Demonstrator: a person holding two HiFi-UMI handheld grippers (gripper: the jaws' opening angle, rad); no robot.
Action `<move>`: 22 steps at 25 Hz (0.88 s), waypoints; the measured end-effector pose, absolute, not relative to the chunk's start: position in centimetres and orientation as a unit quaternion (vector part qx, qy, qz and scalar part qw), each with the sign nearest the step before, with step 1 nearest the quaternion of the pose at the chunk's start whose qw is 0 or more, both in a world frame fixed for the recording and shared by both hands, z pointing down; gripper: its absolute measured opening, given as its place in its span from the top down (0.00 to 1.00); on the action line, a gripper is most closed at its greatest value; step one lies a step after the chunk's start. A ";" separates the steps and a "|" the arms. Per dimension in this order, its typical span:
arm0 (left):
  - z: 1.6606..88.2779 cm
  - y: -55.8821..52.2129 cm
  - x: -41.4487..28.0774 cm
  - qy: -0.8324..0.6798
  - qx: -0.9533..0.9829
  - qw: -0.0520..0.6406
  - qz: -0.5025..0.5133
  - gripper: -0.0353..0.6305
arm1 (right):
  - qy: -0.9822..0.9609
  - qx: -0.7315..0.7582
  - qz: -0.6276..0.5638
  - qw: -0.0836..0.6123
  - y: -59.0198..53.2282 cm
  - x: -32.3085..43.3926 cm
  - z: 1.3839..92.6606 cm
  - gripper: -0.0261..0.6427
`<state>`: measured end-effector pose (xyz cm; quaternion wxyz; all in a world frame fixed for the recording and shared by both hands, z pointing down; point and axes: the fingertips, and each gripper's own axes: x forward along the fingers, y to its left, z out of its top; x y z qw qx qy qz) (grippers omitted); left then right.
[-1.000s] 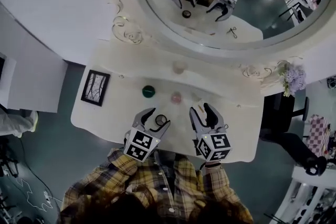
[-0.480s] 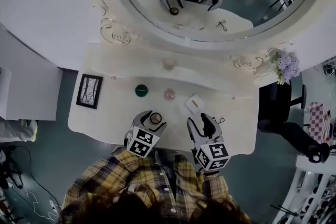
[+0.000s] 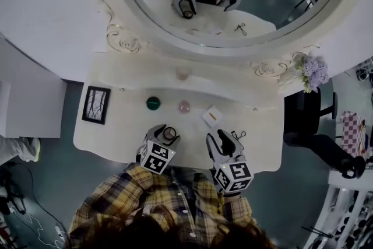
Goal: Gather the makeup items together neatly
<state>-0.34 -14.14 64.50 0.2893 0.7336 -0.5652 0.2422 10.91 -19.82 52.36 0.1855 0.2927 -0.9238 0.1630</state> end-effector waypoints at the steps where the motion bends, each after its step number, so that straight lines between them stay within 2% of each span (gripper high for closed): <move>1: 64.5 -14.1 -0.4 -0.565 0.733 0.288 0.247 0.57 | -0.924 0.293 0.164 0.185 -19.9 10.9 52.3 0.72; 3: 64.6 -14.1 -0.4 -0.563 0.732 0.286 0.256 0.62 | -0.923 0.294 0.165 0.184 -20.0 11.0 52.3 0.72; 14: 64.3 -14.5 -0.5 -0.566 0.732 0.289 0.245 0.61 | -0.922 0.295 0.170 0.185 -20.6 11.0 52.6 0.72; 22: 61.0 -16.9 -0.3 -0.574 0.741 0.260 0.232 0.61 | -0.922 0.296 0.171 0.181 -21.3 11.3 52.5 0.72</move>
